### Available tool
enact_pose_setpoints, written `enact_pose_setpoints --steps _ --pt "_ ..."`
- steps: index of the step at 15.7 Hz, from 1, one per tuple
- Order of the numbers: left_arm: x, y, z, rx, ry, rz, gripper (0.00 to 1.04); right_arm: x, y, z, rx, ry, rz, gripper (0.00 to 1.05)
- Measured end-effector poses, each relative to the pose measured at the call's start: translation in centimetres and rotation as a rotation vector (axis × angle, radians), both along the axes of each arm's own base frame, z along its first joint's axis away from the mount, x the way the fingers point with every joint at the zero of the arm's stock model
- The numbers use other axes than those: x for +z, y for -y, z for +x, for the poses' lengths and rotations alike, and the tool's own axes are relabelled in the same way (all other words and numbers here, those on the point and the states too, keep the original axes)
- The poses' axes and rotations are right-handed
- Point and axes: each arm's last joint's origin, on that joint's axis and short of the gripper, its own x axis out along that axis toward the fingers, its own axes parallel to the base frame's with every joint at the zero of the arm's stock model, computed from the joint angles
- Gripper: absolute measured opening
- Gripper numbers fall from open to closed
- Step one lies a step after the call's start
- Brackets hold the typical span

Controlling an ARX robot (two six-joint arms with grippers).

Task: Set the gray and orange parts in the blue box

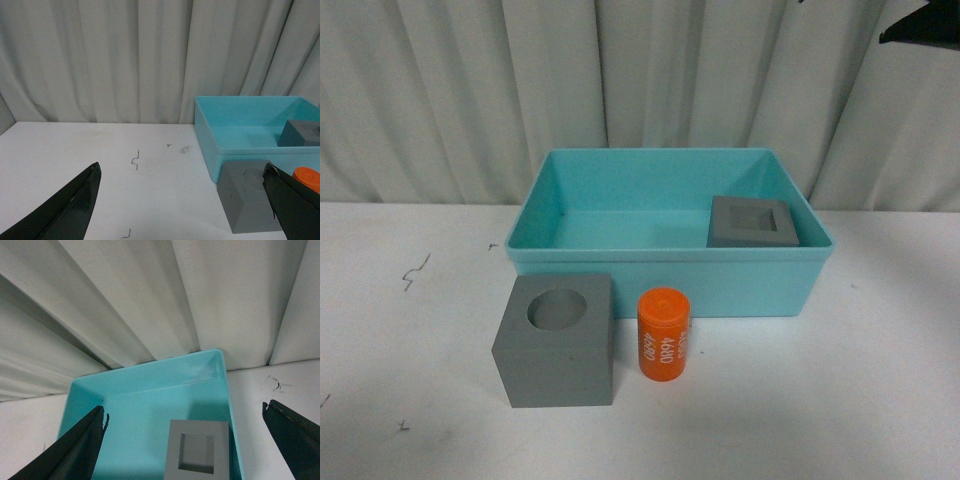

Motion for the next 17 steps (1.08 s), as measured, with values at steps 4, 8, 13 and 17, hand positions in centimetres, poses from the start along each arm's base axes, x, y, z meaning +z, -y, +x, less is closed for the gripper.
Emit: enact_pose_setpoints --steps 4,8,13,17 --pt "0.0 0.0 0.0 0.0 0.0 0.0 0.98 -0.2 3.8 -14.2 -0.208 0.537 -0.272 0.54" --pt "0.0 0.0 0.0 0.0 0.0 0.0 0.98 -6.5 5.2 -20.1 -0.176 0.442 -0.337 0.1" --pt "0.0 0.0 0.0 0.0 0.0 0.0 0.98 -8.4 7.2 -24.1 -0.202 0.467 -0.346 0.02" --pt "0.0 0.0 0.0 0.0 0.0 0.0 0.98 -9.3 7.1 -26.0 -0.193 0.474 -0.343 0.02"
